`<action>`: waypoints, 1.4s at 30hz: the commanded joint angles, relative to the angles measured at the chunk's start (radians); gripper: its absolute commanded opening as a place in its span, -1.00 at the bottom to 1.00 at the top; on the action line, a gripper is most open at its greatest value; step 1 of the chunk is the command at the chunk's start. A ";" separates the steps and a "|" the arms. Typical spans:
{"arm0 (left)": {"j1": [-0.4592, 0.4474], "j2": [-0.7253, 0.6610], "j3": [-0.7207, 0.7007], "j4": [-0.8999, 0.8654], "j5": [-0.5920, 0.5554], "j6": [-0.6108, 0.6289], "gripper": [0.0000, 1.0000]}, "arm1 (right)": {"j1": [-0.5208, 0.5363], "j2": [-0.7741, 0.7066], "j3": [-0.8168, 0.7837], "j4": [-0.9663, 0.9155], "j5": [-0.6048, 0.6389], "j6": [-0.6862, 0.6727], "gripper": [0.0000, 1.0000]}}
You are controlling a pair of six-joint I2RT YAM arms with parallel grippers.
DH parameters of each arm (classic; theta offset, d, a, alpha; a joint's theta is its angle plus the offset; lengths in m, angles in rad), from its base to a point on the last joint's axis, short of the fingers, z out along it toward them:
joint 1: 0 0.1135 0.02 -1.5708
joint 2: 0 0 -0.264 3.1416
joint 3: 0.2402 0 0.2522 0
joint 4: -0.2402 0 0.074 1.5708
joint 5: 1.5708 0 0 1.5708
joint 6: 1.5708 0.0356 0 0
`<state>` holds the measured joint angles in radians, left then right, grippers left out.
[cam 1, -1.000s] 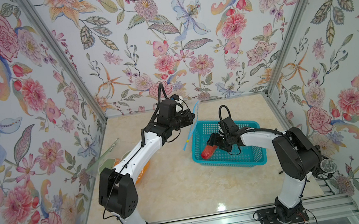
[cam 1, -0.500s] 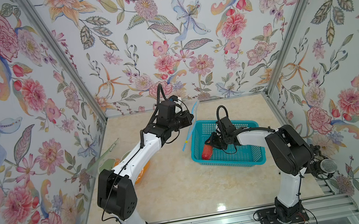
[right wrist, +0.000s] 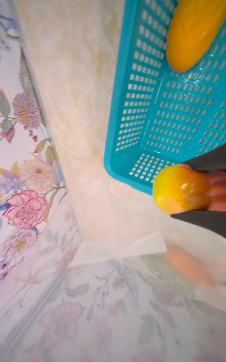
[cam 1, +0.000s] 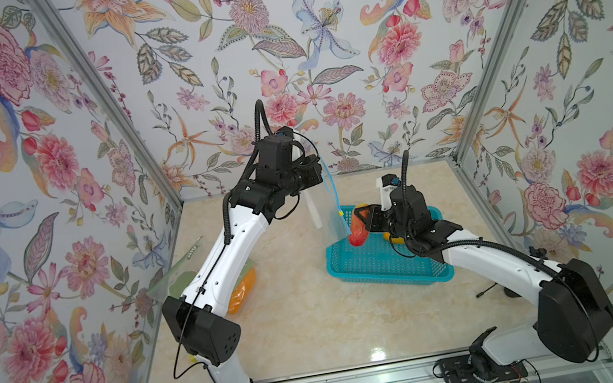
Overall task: Place the mango in a zip-top bag and seal the zipper
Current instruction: Pick up the mango from the basket, then place the mango in the zipper food storage bag.
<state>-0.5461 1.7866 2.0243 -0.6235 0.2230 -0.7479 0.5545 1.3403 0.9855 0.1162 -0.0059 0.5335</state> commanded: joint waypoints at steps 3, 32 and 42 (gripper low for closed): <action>-0.025 0.034 0.120 -0.196 -0.122 0.044 -1.00 | 0.056 -0.125 -0.053 0.309 0.142 -0.227 -1.00; -0.029 0.048 0.093 -0.097 -0.013 0.005 -1.00 | 0.168 0.086 0.002 0.987 0.078 -0.330 -1.00; -0.029 0.041 0.092 -0.104 0.001 0.009 -1.00 | 0.160 0.135 0.015 1.007 0.093 -0.350 -1.00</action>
<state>-0.5690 1.8225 2.1185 -0.7387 0.2066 -0.7250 0.7177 1.4750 0.9630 1.0603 0.0799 0.2127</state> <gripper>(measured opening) 0.042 0.202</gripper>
